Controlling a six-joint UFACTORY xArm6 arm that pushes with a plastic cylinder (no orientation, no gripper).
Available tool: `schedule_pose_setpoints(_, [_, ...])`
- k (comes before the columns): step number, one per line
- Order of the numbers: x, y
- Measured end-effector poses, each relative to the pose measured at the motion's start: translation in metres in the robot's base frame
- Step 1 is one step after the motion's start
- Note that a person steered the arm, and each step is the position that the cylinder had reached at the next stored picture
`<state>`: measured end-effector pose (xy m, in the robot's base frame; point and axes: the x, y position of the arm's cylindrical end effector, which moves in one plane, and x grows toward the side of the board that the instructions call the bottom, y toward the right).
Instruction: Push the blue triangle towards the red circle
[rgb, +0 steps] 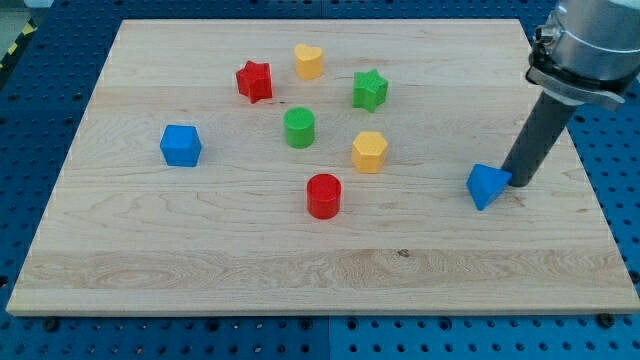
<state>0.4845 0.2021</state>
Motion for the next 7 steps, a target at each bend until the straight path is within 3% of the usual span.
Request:
schedule_pose_setpoints(2, [0.026, -0.028])
schedule_pose_setpoints(4, [0.056, -0.007])
schedule_pose_setpoints(6, [0.059, 0.005])
schedule_pose_setpoints(7, [0.058, -0.031])
